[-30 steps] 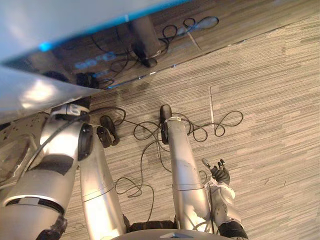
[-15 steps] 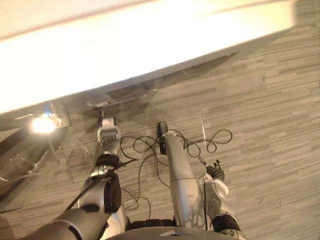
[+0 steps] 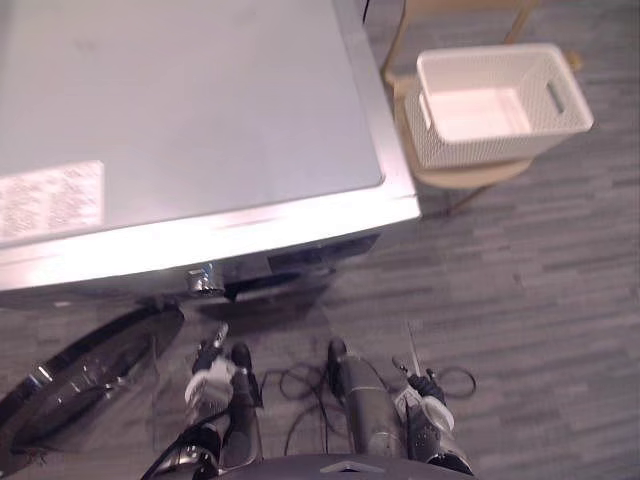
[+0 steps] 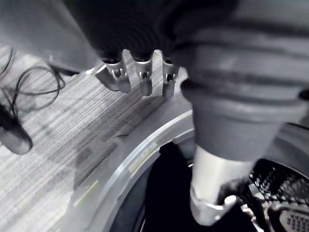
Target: Pick up the laundry basket with both hands and put the clothes into the washing machine.
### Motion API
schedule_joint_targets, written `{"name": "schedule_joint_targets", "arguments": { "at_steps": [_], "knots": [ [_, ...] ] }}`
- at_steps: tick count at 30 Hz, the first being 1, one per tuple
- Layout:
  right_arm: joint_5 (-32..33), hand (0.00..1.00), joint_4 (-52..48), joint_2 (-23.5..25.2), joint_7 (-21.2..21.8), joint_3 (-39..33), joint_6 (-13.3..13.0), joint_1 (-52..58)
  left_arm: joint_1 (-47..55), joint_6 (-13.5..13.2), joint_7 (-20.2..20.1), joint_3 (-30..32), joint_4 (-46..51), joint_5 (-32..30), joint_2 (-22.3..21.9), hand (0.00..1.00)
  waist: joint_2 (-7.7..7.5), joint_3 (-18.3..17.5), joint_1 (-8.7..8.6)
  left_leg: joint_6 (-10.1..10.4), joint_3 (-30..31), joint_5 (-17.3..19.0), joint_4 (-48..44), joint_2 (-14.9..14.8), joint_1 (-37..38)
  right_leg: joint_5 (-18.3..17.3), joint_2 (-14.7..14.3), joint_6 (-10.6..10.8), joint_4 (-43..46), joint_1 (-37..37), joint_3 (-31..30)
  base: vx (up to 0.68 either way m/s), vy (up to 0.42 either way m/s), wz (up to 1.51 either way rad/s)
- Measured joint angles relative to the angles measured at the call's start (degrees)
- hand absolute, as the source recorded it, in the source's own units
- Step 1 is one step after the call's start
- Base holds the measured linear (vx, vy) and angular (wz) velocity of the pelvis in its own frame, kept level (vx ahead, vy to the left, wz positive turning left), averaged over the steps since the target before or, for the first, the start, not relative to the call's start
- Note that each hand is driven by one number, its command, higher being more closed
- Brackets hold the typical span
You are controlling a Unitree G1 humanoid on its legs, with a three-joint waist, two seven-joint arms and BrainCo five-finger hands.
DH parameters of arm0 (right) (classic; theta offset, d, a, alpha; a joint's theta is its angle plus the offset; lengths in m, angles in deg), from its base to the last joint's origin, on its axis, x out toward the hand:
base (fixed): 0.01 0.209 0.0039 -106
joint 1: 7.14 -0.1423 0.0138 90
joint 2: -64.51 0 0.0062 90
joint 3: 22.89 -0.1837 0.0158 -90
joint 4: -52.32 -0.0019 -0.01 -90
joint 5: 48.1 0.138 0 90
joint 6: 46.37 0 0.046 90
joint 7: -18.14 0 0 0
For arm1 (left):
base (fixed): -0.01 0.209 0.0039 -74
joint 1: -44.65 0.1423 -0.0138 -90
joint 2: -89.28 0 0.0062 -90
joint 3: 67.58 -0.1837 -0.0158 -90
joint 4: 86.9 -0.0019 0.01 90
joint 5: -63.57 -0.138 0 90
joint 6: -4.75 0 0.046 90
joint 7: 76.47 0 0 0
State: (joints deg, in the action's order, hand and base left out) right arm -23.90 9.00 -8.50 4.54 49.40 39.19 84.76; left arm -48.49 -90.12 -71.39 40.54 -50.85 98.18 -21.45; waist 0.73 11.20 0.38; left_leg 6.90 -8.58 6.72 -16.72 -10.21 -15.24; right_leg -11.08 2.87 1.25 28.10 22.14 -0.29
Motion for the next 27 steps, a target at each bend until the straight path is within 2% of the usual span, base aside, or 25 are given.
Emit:
{"name": "schedule_joint_targets", "arguments": {
  "at_steps": [3, 5, 8, 11, 15, 16, 17, 19, 20, 21, 22, 23, 27],
  "knots": [
    [-2.3, 0.0, 3.0, 0.0, 1.8, -1.1, 1.1, 1.0, 3.0, 0.6, -0.5, 2.8, -2.3, -8.7, -0.5, 0.0, 0.79, -5.5, 0.52, -0.1, -0.4, -2.3, 6.5, 0.9, 6.2, 0.3, 0.9, 0.4, -4.3, -5.9, 1.3, 0.14, 0.039, 0.2],
    [-3.4, 0.0, 4.6, 0.1, 2.9, -1.4, 1.9, 1.0, 3.7, 1.2, -0.5, 4.8, -3.8, -11.3, -0.7, 0.0, 1.19, -7.9, 1.12, 0.0, -0.4, -3.8, 10.2, 1.0, 9.9, 0.8, 0.9, 0.4, -7.1, -9.6, 2.4, 0.05, 0.011, 0.16],
    [-4.4, 0.0, 6.6, 0.4, 3.4, -1.7, 2.4, 0.2, 4.1, 2.0, -0.5, 5.7, -5.2, -16.2, -0.8, 0.0, 1.52, -9.4, 1.12, 0.1, 0.2, -5.4, 13.1, 0.9, 13.1, 1.5, 0.8, 0.5, -9.9, -13.6, 4.1, 0.0, -0.004, 0.24],
    [-7.1, 0.0, 8.0, 0.8, 4.6, -1.5, 2.6, -1.0, 4.0, 2.7, -0.5, 5.3, -5.2, -21.5, -0.7, 0.0, 1.55, -9.6, 1.32, 0.1, 1.1, -6.0, 12.2, 0.4, 13.3, 2.9, 0.2, 0.4, -12.6, -16.5, 5.9, -0.05, -0.009, 0.29],
    [-8.8, 0.0, 8.9, 1.2, 4.9, -0.5, 3.5, -2.3, 3.9, 2.7, -0.5, 2.4, -5.1, -22.5, -0.2, 0.0, 1.42, -9.3, 1.27, -0.3, 1.3, -6.1, 6.3, -0.1, 10.2, 4.4, 0.2, -0.4, -14.2, -18.4, 8.9, -0.15, -0.002, 0.33],
    [-8.8, 0.0, 9.0, 1.5, 4.9, -0.5, 3.5, -2.7, 3.4, 2.8, -0.4, 2.0, -4.9, -22.5, 0.1, 0.0, 1.02, -8.8, 1.44, -1.2, 0.9, -2.5, 0.4, -0.7, 8.8, 4.9, 0.8, -1.1, -13.9, -18.6, 10.5, -0.15, 0.041, 0.01],
    [-8.8, 0.0, 9.1, 1.1, 4.9, -0.5, 3.5, -3.3, 3.4, 2.8, -0.4, 2.0, -4.6, -22.4, -0.1, 0.0, 1.59, -8.8, 1.79, -1.3, 1.0, 2.4, -9.2, -0.7, 7.8, 5.3, 1.0, -1.5, -13.6, -18.7, 10.9, -0.14, 0.07, -0.14],
    [-8.8, 0.0, 8.5, 1.2, 5.0, -0.4, 3.4, -3.1, 4.4, 2.8, -0.4, 1.8, -4.7, -22.5, -0.1, 0.0, 2.06, -9.0, 1.28, -1.3, 2.1, 6.2, -15.4, 0.1, 8.9, 5.7, 1.0, -1.1, -14.4, -19.2, 10.3, -0.13, 0.142, -0.19],
    [-8.8, 0.0, 8.3, 1.2, 5.2, -0.4, 3.4, -2.9, 4.5, 3.0, -0.3, 1.5, -4.9, -23.6, -0.1, 0.0, 2.28, -9.0, 0.54, -2.0, 2.9, 8.8, -14.8, 0.5, 10.0, 6.3, 0.5, -0.5, -15.3, -19.1, 10.0, -0.19, 0.258, -0.08],
    [-8.9, 0.0, 8.3, 1.2, 5.5, -0.5, 3.4, -2.5, 4.5, 3.3, -0.2, 1.2, -5.3, -24.6, -0.5, 0.0, 2.91, -9.3, 0.05, -3.5, 3.1, 11.7, -10.0, 0.4, 11.0, 7.1, -0.5, 0.3, -15.5, -17.5, 8.7, -0.17, 0.222, -0.12],
    [-8.8, 0.0, 8.5, 1.5, 5.6, -0.6, 3.5, -2.4, 4.3, 3.4, -0.2, 1.3, -5.1, -25.5, 0.2, 0.0, 2.46, -8.9, 0.21, -4.1, 2.0, 11.4, -9.0, 1.2, 10.8, 7.8, -0.3, 0.5, -15.5, -16.7, 7.9, -0.24, 0.239, -0.45],
    [-8.9, 0.0, 8.2, 2.6, 5.9, -0.5, 3.5, -1.6, 4.3, 3.6, 0.1, 1.1, -5.3, -28.8, 1.7, 0.0, 0.26, -9.6, 0.67, -4.2, -0.1, 9.7, -4.4, 2.7, 11.3, 9.2, 0.3, -0.1, -17.4, -15.8, 4.9, -0.17, 0.156, -0.51],
    [-8.8, 0.0, 7.5, 2.5, 6.1, -0.9, 3.0, 0.3, 4.2, 3.7, 0.4, -3.6, -5.4, -34.2, 2.9, 0.0, -1.51, -9.4, -0.39, -5.1, -4.8, 6.7, 1.5, 5.1, 13.4, 12.5, 0.9, 0.5, -18.2, -14.1, -0.1, -0.08, 0.099, -0.47]
  ]
}}
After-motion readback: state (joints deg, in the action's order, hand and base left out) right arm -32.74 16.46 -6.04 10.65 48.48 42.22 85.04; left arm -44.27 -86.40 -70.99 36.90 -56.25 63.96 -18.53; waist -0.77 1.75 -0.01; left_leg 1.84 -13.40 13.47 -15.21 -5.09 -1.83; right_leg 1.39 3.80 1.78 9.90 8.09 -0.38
